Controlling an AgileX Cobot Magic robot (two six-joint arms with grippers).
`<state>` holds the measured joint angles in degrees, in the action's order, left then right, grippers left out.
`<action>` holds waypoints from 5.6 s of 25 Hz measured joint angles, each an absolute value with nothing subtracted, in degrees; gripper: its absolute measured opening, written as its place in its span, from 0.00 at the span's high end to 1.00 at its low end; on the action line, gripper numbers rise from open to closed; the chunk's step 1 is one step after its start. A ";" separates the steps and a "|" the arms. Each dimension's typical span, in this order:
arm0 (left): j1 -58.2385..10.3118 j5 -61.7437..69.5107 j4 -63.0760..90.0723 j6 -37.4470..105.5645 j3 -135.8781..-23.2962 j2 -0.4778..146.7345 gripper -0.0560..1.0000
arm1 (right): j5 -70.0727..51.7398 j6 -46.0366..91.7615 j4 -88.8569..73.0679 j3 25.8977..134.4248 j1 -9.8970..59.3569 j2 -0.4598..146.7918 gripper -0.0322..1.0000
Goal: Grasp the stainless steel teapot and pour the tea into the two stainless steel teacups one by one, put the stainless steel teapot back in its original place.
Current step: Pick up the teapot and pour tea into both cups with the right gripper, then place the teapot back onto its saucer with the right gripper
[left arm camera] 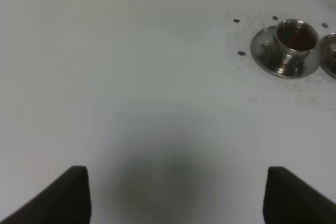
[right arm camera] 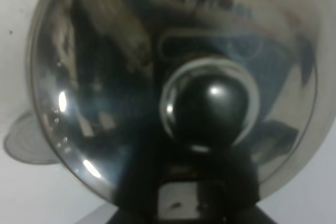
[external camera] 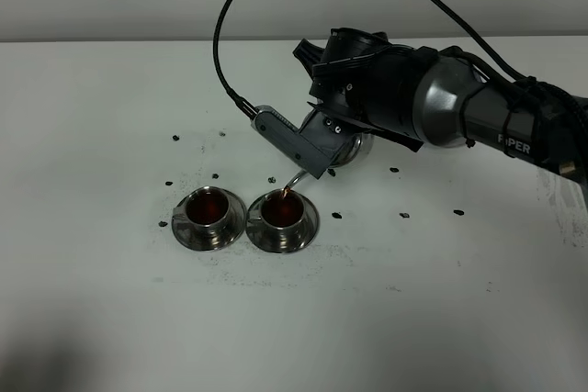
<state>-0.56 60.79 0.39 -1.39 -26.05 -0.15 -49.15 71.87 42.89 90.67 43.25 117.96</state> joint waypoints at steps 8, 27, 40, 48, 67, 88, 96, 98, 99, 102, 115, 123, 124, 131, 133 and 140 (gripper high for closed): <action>-0.56 60.79 0.39 -1.39 -26.05 -0.15 0.33 | -49.80 68.78 38.56 90.67 42.15 117.67 0.80; -0.56 60.79 0.39 -1.39 -26.05 -0.15 0.33 | -52.00 50.27 10.96 90.67 34.85 110.81 0.80; -0.56 60.79 0.39 -1.39 -26.05 -0.15 0.33 | -55.11 23.16 3.20 90.62 32.31 112.77 0.80; -0.56 60.79 0.39 -1.39 -26.05 -0.15 0.33 | -51.74 20.83 3.20 86.40 32.42 113.74 0.80; -0.56 60.79 0.39 -1.39 -26.05 -0.15 0.33 | -45.96 20.76 4.47 82.13 33.46 115.75 0.80; -0.56 60.79 0.39 -1.39 -26.05 -0.15 0.33 | -51.91 20.76 2.18 89.74 18.29 112.89 0.80; -0.56 60.79 0.39 -1.39 -26.05 -0.15 0.33 | -50.53 20.76 1.73 89.85 14.47 115.54 0.80; -0.56 60.79 0.39 -1.39 -26.05 -0.15 0.33 | -49.95 20.76 1.61 89.85 14.22 116.51 0.80; -0.56 60.79 0.39 -1.39 -26.05 -0.15 0.33 | -49.72 20.76 1.61 89.96 14.10 116.91 0.80; -0.56 60.79 0.39 -1.39 -26.05 -0.15 0.33 | -49.25 20.76 1.54 90.64 13.71 118.28 0.80; -0.56 60.79 0.39 -1.39 -26.05 -0.15 0.33 | -46.96 20.86 2.90 91.14 11.83 119.61 0.80; -0.56 60.79 0.39 -1.39 -26.05 -0.15 0.33 | -46.21 20.91 3.09 91.24 11.76 121.52 0.80; -0.56 60.79 0.39 -1.39 -26.05 -0.15 0.33 | -46.21 20.91 3.09 91.24 11.76 121.59 0.80; -0.56 60.79 0.39 -1.39 -26.05 -0.15 0.33 | -45.91 21.37 3.09 91.24 11.76 121.82 0.80; -0.56 60.79 0.39 -1.39 -26.05 -0.15 0.33 | -45.77 21.70 3.11 91.24 11.76 122.24 0.80; -0.56 60.79 0.39 -1.39 -26.05 -0.15 0.33 | -45.51 21.85 3.11 91.24 11.76 122.59 0.80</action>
